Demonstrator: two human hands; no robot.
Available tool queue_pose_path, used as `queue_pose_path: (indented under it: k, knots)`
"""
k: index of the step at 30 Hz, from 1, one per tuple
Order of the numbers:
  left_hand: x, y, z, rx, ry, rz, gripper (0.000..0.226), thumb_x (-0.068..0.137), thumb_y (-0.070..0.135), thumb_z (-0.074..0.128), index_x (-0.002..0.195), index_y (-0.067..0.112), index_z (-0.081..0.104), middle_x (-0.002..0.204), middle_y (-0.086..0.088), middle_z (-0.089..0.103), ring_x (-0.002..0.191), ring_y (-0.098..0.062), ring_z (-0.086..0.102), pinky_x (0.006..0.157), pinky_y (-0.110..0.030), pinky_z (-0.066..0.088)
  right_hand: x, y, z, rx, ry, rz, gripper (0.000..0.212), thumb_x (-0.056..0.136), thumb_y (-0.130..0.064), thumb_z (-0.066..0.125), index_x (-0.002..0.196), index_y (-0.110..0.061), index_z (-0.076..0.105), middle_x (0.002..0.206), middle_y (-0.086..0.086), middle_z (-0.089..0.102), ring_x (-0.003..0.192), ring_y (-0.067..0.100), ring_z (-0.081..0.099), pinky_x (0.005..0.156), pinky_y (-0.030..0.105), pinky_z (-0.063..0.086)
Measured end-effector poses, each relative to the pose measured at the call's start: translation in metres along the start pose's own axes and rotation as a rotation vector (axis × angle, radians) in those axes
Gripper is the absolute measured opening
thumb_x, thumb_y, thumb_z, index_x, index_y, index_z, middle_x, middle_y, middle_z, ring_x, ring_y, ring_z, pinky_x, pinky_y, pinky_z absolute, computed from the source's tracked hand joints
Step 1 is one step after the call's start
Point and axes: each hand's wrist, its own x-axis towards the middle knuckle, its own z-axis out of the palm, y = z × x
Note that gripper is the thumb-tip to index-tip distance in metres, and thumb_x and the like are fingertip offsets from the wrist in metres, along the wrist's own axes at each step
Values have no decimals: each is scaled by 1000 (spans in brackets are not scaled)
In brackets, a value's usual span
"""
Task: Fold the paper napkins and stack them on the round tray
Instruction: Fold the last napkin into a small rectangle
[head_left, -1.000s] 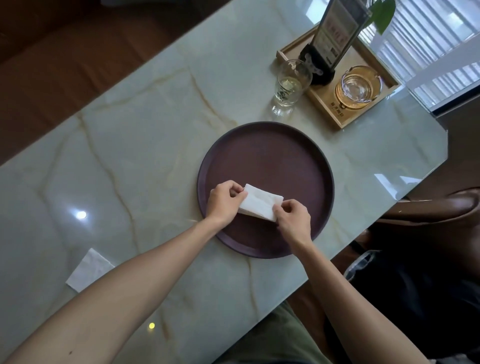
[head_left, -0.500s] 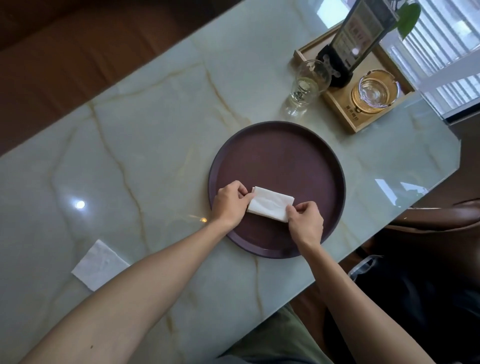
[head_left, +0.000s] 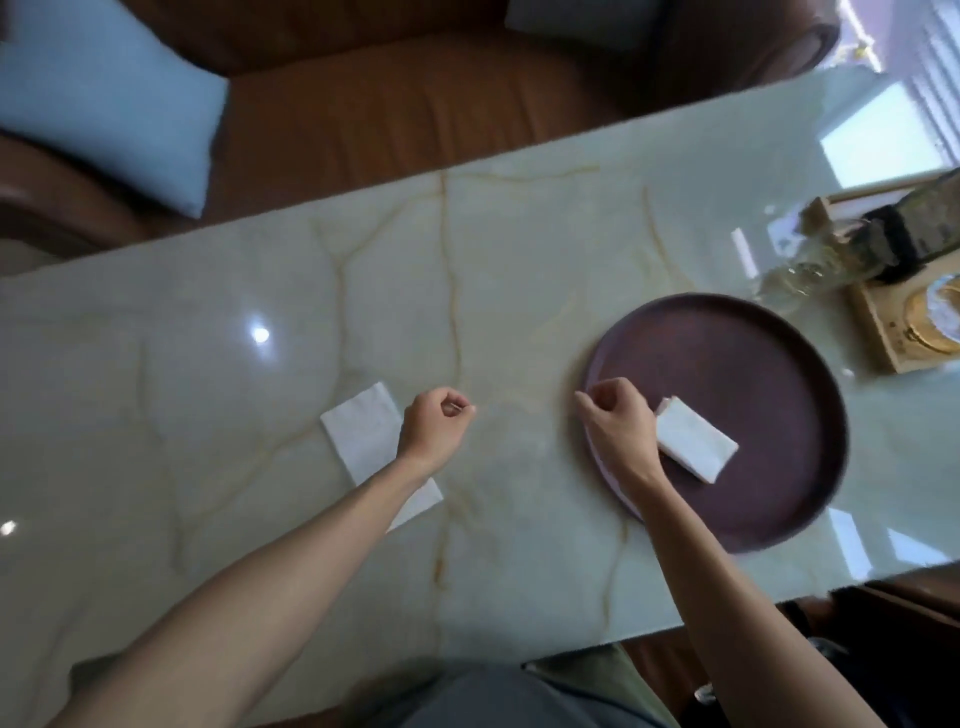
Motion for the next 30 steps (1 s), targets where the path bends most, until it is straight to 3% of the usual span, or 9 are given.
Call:
queue_pose_path:
  k: [5,10,15,17,19,21,24,27,30]
  knots:
    - [-13,-76,-65,-234,75,-208,16,70,35,71,78,24,62,76,3,69,87,-30,72,77,-40,58,-36,-29,89,-69,-300,8,34,87,-36,75,110,-11,67,94,-1,68,76,14,60,61,27,44]
    - [-22,-130,-91,-281,100,-362,40,81,28,76,114,10,62,107,-6,68,102,-27,66,83,-30,47,-68,-37,155,-74,-459,64,57,90,-29,76,137,-5,55,128,10,60,120,24,59,94,32,46]
    - [-22,-157,-96,-409,45,-444,60,76,36,79,125,11,57,116,-6,64,106,-28,64,88,-34,51,-82,-35,190,-98,-462,121,55,89,-28,76,134,-8,52,122,6,58,104,22,58,84,32,44]
    - [-21,-158,-97,-516,-16,-479,65,67,42,80,119,11,58,109,-11,68,91,-29,67,78,-37,53,-86,-34,199,-64,-462,178,51,89,-25,76,130,-7,51,114,10,63,87,22,61,71,31,47]
    - [-20,-158,-96,-647,-77,-479,32,76,28,80,94,14,57,89,-12,66,67,-21,59,61,-30,46,-92,-35,207,-19,-473,243,43,89,-20,76,123,-8,52,99,10,65,71,19,59,59,28,44]
    - [-17,-161,-94,-655,-117,-483,24,83,20,77,78,16,55,75,-10,61,58,-17,49,55,-26,40,-96,-34,214,-13,-465,264,35,89,-18,77,114,-6,57,90,9,64,64,17,56,54,26,41]
    - [-15,-163,-95,-619,-169,-455,30,86,22,75,68,17,52,64,-4,54,53,-16,42,51,-25,35,-96,-37,220,-22,-468,252,18,89,-16,75,96,-5,63,85,7,65,65,16,58,54,24,41]
    - [-13,-163,-101,-594,-155,-423,36,89,17,72,64,21,47,58,5,51,50,-11,41,47,-23,32,-96,-42,218,1,-457,211,11,88,-15,73,84,-9,66,84,6,67,75,21,63,65,30,47]
    - [-11,-162,-112,-574,-155,-338,24,88,17,73,68,18,60,60,8,57,49,-3,48,50,-17,37,-96,-52,209,43,-421,134,14,91,-23,72,83,-12,68,78,0,65,74,18,59,67,32,44]
